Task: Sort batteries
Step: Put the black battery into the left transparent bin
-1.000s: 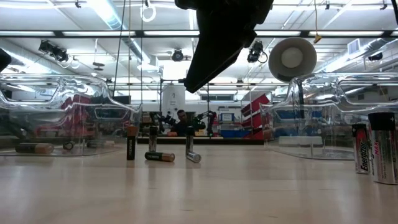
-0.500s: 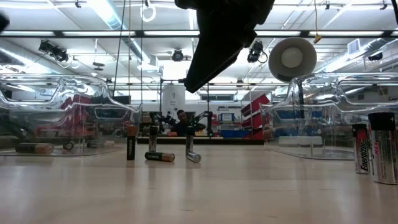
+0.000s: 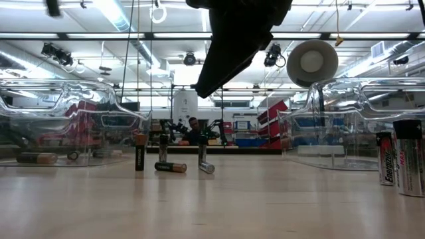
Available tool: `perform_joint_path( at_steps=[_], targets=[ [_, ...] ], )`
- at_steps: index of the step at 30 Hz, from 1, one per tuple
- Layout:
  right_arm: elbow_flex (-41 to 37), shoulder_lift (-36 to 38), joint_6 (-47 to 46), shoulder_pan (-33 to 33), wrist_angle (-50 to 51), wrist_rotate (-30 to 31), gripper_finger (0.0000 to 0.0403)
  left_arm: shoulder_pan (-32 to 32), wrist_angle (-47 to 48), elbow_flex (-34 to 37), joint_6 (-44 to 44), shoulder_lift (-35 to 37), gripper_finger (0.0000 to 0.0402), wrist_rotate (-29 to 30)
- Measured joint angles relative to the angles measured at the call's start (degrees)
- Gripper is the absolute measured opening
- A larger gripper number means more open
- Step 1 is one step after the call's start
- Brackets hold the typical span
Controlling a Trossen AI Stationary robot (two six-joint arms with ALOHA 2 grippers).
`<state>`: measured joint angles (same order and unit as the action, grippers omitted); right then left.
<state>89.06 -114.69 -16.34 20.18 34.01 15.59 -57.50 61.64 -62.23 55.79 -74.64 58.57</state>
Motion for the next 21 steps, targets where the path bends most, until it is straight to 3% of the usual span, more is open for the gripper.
perform_joint_path(
  at_steps=[9,21],
  targets=[
    [0.0,0.0,2.2,-0.6,-1.3,4.9,0.0126,7.2,1.1,13.8,1.8,12.3,0.0045,-4.5],
    [0.0,0.0,6.4,-4.7,-10.5,1.0,0.0126,9.2,-8.0,28.7,2.9,19.9,0.0045,-7.5]
  ],
)
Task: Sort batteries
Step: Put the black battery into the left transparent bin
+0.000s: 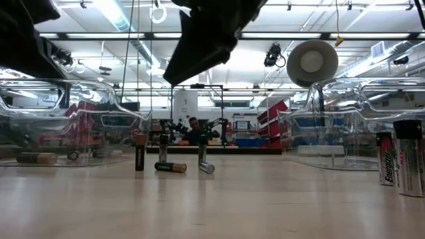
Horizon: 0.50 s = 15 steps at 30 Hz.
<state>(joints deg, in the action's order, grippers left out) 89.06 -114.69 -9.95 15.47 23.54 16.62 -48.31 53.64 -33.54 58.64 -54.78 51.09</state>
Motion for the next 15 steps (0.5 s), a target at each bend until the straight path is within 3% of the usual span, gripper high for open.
perform_joint_path(
  at_steps=[15],
  targets=[
    [0.0,0.0,5.5,-0.9,-8.9,-1.7,0.0126,0.0,-8.8,7.2,0.6,0.0,0.0045,-0.4]
  ],
)
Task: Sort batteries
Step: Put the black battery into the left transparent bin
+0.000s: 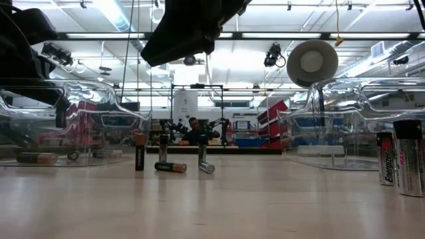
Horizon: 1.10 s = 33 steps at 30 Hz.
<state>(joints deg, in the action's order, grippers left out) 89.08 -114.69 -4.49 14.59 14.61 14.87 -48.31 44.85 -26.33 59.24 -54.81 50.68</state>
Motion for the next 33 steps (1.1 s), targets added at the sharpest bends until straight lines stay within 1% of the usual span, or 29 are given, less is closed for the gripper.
perform_joint_path(
  at_steps=[3,12,17,23,28,33],
  targets=[
    [0.0,0.0,0.0,0.0,0.0,0.0,0.0126,0.0,-0.7,0.4,0.1,0.0,0.0049,0.0],
    [0.0,-0.4,1.5,0.4,0.2,0.0,0.0131,0.0,-1.9,0.4,0.3,0.0,0.0084,0.0],
    [0.0,-1.3,4.0,1.4,-0.6,0.0,0.0140,0.0,-1.9,0.3,0.3,0.0,0.0086,0.0],
    [0.0,-3.1,8.2,2.3,-5.5,-0.1,0.0150,0.0,-1.8,-1.3,-0.7,0.0,0.0087,0.0],
    [0.1,-4.5,7.6,2.2,-6.8,-0.2,0.0159,0.0,-1.8,-3.8,-3.7,0.1,0.0088,0.1],
    [0.0,-7.1,6.4,1.7,-5.7,-0.9,0.0164,0.0,-1.8,-7.0,-7.1,0.1,0.0088,1.0]
  ],
)
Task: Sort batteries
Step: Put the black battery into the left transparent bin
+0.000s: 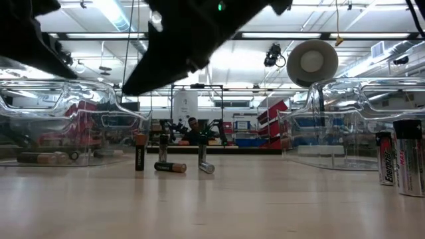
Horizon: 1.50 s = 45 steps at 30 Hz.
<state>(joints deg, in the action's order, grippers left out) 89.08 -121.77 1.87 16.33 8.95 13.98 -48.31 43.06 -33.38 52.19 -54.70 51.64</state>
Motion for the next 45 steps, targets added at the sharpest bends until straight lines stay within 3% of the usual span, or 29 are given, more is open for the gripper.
perform_joint_path(
  at_steps=[22,37,45],
  targets=[
    [0.0,-3.1,1.9,-2.0,1.4,-4.8,0.0164,0.0,-1.5,-2.6,-4.2,0.0,0.0088,1.9],
    [0.0,-4.8,2.2,-2.2,1.1,-2.7,0.0164,0.0,-1.6,-2.5,-4.2,0.0,0.0088,2.5],
    [0.0,-4.8,2.4,-2.3,1.9,-2.7,0.0133,0.0,-1.6,-2.5,-4.2,0.0,0.0088,2.5]
  ],
)
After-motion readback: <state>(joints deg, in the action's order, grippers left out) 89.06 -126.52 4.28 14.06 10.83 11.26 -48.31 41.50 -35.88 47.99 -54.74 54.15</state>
